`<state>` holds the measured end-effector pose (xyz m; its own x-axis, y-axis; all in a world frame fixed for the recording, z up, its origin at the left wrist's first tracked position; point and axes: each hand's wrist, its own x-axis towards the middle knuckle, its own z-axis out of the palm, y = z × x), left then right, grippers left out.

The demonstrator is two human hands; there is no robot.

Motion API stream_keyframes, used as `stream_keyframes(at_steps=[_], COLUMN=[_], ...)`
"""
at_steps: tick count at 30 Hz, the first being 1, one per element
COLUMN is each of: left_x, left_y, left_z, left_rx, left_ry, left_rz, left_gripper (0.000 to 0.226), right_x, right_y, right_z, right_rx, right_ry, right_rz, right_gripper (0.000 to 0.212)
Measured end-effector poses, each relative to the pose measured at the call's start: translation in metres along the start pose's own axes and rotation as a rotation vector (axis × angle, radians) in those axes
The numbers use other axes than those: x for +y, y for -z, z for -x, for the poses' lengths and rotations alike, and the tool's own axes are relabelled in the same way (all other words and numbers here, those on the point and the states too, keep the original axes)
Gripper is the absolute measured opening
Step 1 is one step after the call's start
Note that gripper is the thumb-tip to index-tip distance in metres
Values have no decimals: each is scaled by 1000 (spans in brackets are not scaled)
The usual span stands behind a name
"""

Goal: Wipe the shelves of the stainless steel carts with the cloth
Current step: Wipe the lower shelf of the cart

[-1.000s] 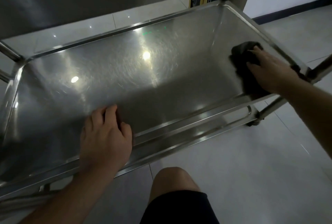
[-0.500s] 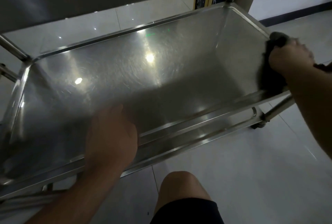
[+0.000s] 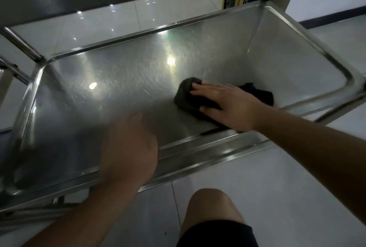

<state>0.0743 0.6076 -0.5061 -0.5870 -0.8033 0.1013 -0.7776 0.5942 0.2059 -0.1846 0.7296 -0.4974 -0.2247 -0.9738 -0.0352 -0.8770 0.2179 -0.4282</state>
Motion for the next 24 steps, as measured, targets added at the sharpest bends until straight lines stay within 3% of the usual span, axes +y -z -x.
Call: stream_keyframes(at_steps=[2, 7, 11, 13, 16, 18, 21, 24], left_x=[-1, -1, -2, -3, -3, -4, -3, -2], left_y=[1, 0, -1, -3, -2, -1, 0, -1], left_z=[1, 0, 1, 1, 1, 1, 2, 1], left_rx=[4, 7, 29, 39, 44, 24, 13, -13], left_ry=[-18, -18, -23, -22, -34, -32, -41, -42], left_rz=[4, -5, -7, -4, -2, 5, -6, -24], left_gripper=[60, 60, 58, 57, 58, 57, 53, 53], right_x=[27, 149, 159, 124, 88, 92, 131, 134], right_y=[14, 77, 68, 44, 9, 25, 62, 67], right_z=[38, 83, 85, 79, 68, 50, 13, -29], right_rx=[18, 267, 363, 330, 245, 197, 240, 327], right_ry=[-112, -774, -1047, -1025, -684, -570, -713, -900], right_rz=[-18, -10, 92, 125, 186, 130, 8, 48], right_gripper=[60, 50, 49, 54, 59, 57, 52, 61])
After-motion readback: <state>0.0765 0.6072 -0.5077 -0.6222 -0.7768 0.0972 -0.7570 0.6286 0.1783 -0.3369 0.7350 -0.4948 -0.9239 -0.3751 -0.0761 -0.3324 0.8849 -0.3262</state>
